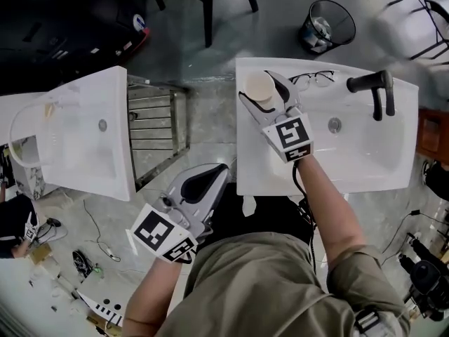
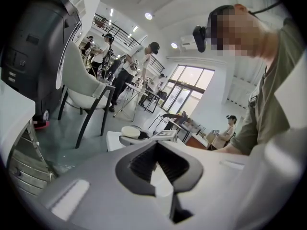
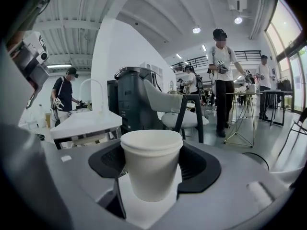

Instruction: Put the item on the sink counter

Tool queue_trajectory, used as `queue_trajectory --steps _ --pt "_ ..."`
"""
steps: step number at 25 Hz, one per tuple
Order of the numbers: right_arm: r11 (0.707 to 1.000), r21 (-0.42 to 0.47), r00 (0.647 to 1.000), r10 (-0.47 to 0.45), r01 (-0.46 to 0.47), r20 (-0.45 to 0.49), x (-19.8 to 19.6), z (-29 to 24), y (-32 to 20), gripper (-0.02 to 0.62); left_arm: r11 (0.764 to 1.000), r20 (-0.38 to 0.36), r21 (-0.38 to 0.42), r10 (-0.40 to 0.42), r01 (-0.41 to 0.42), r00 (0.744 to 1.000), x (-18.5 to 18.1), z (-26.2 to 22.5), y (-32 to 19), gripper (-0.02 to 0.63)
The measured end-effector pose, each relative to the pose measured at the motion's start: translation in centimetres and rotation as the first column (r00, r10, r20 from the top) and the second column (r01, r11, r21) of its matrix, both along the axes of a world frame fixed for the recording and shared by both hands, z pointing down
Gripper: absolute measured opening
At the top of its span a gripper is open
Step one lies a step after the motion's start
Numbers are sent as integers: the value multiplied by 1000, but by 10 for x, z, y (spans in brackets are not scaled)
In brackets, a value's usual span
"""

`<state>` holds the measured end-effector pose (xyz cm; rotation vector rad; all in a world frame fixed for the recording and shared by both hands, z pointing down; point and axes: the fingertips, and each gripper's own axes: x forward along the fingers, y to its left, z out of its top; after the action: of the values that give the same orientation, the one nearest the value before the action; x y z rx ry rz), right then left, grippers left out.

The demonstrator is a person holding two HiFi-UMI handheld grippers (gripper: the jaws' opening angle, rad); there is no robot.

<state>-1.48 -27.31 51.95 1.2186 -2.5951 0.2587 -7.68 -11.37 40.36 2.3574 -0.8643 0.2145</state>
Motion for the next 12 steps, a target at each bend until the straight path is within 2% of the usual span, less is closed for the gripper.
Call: queue_trajectory --steps 12 --pt "998 18 997 -58 59 -48 -10 13 -13 325 1000 6 -18 -26 26 1000 5 8 -7 6"
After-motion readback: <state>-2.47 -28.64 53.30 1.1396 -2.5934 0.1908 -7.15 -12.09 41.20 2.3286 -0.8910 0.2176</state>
